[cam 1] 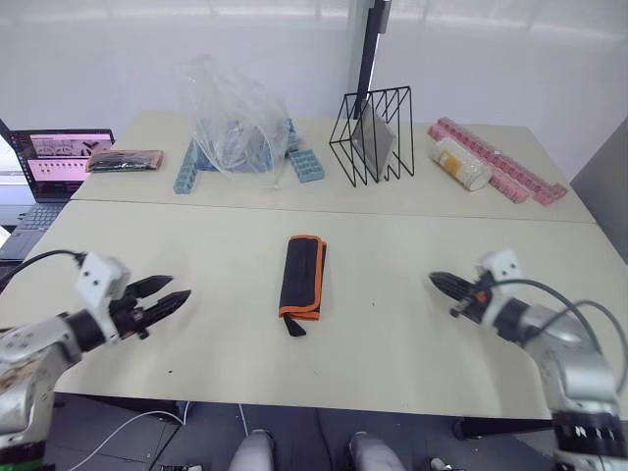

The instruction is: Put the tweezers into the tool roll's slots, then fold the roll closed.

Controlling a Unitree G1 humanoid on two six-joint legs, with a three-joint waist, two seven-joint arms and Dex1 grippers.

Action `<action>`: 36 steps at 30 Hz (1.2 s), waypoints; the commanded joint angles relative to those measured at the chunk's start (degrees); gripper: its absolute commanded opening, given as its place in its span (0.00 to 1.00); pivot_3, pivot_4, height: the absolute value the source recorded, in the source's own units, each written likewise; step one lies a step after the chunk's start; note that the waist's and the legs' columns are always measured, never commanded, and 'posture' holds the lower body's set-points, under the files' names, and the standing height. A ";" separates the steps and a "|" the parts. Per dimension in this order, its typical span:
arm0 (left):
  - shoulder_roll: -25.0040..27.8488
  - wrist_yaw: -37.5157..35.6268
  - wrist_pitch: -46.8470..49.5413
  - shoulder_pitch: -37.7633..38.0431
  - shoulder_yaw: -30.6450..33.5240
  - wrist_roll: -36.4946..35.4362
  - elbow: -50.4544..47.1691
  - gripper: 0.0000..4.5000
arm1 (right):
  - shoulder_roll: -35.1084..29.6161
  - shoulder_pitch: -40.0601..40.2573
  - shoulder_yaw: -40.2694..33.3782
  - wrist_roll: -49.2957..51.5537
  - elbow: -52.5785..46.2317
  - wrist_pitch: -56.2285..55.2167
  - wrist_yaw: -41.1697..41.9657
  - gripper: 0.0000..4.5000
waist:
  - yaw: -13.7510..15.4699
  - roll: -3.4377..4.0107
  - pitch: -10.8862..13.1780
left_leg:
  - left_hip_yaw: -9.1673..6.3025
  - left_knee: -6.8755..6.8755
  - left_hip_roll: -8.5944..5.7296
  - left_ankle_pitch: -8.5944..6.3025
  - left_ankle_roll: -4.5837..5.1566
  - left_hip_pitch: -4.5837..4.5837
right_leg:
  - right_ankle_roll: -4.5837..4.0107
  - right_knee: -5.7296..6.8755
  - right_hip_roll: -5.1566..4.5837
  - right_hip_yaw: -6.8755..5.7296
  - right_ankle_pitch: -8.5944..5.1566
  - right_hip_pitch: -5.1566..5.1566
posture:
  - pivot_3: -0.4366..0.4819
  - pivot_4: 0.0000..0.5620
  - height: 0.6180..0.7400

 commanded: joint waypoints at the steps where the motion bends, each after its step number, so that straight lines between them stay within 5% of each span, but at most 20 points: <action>1: 0.19 0.58 -3.61 3.57 5.82 -0.05 0.75 0.85 | -1.14 4.52 -5.81 2.46 -2.98 -1.48 -1.03 0.00 | -0.21 -0.02 0.01 | 0.03 0.00 0.02 0.01 -0.01 0.02 | 0.00 0.00 0.01 0.01 0.00 0.00 | 0.48 0.27 0.74; 3: 0.30 0.67 -4.82 5.31 7.09 0.03 1.73 1.00 | -1.76 6.83 -7.34 2.56 -1.72 -2.93 -0.85 0.00 | -0.34 -0.04 0.02 | 0.13 0.01 0.06 0.03 -0.04 0.10 | 0.01 -0.01 0.02 0.03 -0.01 0.03 | 0.48 0.27 0.74; 10: -0.21 3.31 -7.20 7.68 8.09 0.10 1.24 1.00 | -1.31 10.84 -11.48 3.05 3.46 -6.87 -2.26 0.00 | 0.02 -0.28 0.08 | 0.57 0.12 0.31 0.23 -0.12 0.36 | 0.01 0.01 0.10 0.32 -0.01 -0.03 | 0.48 0.27 0.74; 14: -0.25 3.89 -7.52 7.82 7.18 -0.18 0.87 1.00 | -1.10 11.68 -10.77 3.06 5.43 -9.80 -1.79 0.00 | 0.35 -0.80 -0.07 | 4.66 -0.36 1.89 -0.11 -0.02 1.36 | -0.27 0.16 1.10 3.50 0.51 -1.20 | 0.48 0.27 0.74; 36: -0.44 5.68 -5.83 7.49 6.64 -2.20 0.84 1.00 | -2.07 10.16 -6.75 2.35 13.00 -19.38 1.29 0.00 | -0.92 -0.84 -0.07 | 3.63 0.12 1.42 -0.29 0.20 1.24 | 0.13 0.03 0.98 3.07 0.45 -0.42 | 0.48 0.27 0.74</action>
